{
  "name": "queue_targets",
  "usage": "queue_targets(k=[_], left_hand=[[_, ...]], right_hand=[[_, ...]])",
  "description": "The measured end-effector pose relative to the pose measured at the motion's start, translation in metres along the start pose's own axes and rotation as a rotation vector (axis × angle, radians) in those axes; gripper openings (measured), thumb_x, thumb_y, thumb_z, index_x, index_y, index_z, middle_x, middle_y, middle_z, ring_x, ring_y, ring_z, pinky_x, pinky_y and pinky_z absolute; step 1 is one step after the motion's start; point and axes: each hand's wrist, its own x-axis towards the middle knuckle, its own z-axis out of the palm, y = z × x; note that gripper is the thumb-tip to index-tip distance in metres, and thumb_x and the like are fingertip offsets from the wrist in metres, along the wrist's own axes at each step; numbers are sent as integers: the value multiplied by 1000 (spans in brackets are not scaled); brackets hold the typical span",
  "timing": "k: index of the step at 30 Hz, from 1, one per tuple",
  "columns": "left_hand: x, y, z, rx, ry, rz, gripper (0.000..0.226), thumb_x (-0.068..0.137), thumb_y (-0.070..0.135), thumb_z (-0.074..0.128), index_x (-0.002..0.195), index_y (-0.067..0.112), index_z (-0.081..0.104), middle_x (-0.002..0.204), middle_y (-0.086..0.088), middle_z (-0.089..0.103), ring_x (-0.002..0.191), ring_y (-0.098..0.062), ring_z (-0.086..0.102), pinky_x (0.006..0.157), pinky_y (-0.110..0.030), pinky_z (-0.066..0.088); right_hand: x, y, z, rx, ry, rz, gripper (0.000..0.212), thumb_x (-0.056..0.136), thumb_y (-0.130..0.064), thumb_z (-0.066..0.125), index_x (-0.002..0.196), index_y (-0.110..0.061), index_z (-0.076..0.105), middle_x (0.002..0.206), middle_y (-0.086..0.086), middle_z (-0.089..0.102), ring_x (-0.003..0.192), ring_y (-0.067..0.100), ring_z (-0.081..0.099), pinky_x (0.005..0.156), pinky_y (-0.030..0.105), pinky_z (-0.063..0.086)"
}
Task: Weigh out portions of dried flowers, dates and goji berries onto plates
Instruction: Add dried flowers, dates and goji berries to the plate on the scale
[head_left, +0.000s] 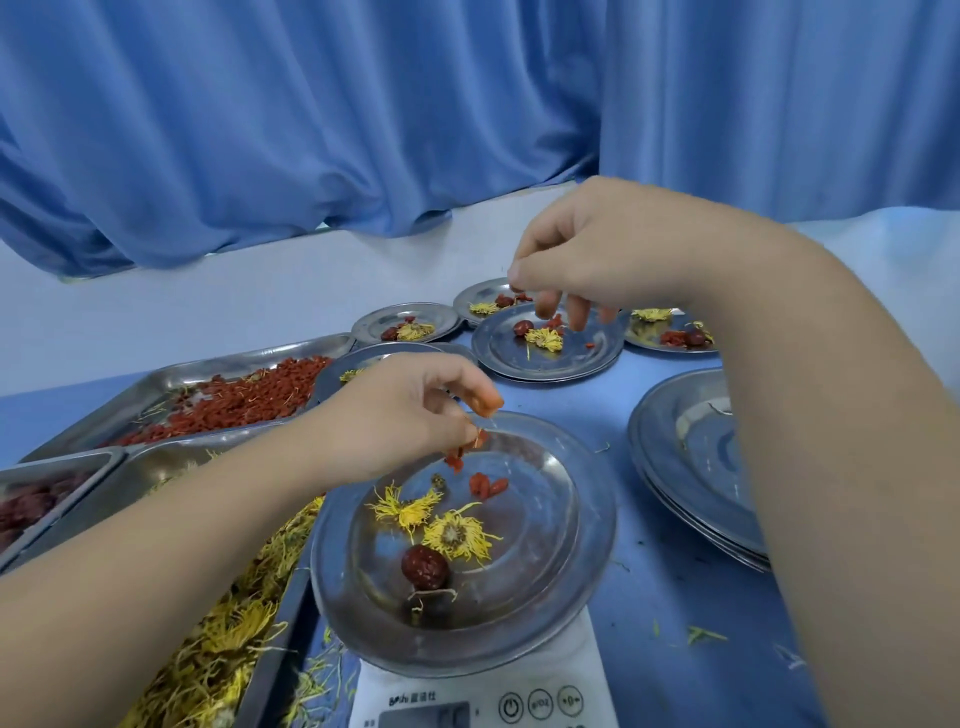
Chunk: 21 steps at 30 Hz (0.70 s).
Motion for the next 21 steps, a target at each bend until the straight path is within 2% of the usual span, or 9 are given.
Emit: queue_targets(k=[4, 7, 9, 11, 12, 14, 16, 19, 21], left_hand=[[0, -2, 3, -49, 88, 27, 20, 82, 10, 74, 93, 27, 69, 65, 15, 65, 61, -8, 63, 62, -21, 54], [-1, -3, 6, -79, 131, 15, 14, 83, 23, 74, 89, 35, 70, 69, 11, 65, 64, -11, 64, 68, -31, 54], [-2, -3, 7, -108, 161, 6, 14, 82, 25, 75, 86, 38, 70, 67, 11, 61, 59, -8, 61, 60, -24, 53], [-2, -2, 9, -160, 209, -8, 21, 80, 17, 75, 82, 37, 70, 61, 16, 51, 52, -3, 52, 51, -15, 46], [-2, -1, 10, -183, 233, -20, 24, 78, 13, 76, 81, 36, 70, 60, 16, 48, 52, -3, 49, 51, -15, 44], [-2, 0, 13, -224, 257, -59, 29, 76, 6, 75, 85, 33, 69, 67, 9, 48, 60, -9, 49, 60, -25, 46], [-3, 3, 15, -353, 235, -105, 30, 78, 2, 73, 93, 28, 68, 78, -1, 51, 68, -18, 53, 68, -35, 49], [-9, 6, 17, -651, 165, -158, 20, 88, 10, 67, 105, 20, 65, 101, -4, 61, 86, -22, 68, 77, -38, 56], [-14, 8, 18, -782, 175, -183, 17, 92, 19, 63, 109, 18, 65, 111, -3, 64, 97, -26, 71, 87, -46, 57]], right_hand=[[-15, -13, -13, -14, -36, 4, 15, 87, -31, 60, 83, -20, 69, 72, -4, 72, 58, 10, 69, 52, 23, 52], [-29, -25, -20, -68, 50, -58, 15, 84, -35, 58, 81, -25, 69, 68, -12, 71, 54, 3, 65, 59, 26, 52], [-40, -30, -16, -106, 123, -127, 14, 82, -37, 58, 79, -29, 68, 64, -14, 68, 55, -2, 61, 61, 25, 51], [-51, -30, -6, -115, 158, -189, 13, 83, -37, 59, 79, -30, 68, 60, -17, 62, 58, -7, 55, 56, 14, 41], [-58, -28, 0, -120, 163, -204, 12, 84, -36, 59, 80, -29, 68, 59, -20, 59, 59, -9, 52, 53, 10, 36], [-72, -19, 10, -135, 167, -211, 11, 85, -33, 59, 82, -27, 68, 61, -21, 58, 62, -6, 51, 55, 13, 37], [-89, -7, 17, -153, 161, -212, 11, 85, -31, 57, 82, -26, 66, 67, -13, 61, 65, 1, 53, 62, 24, 45], [-114, 10, 31, -185, 118, -211, 9, 87, -31, 54, 82, -29, 62, 74, -13, 59, 71, 3, 52, 66, 30, 47], [-129, 21, 43, -176, 117, -193, 9, 87, -31, 52, 86, -31, 61, 77, -16, 57, 74, 3, 53, 67, 32, 49]])
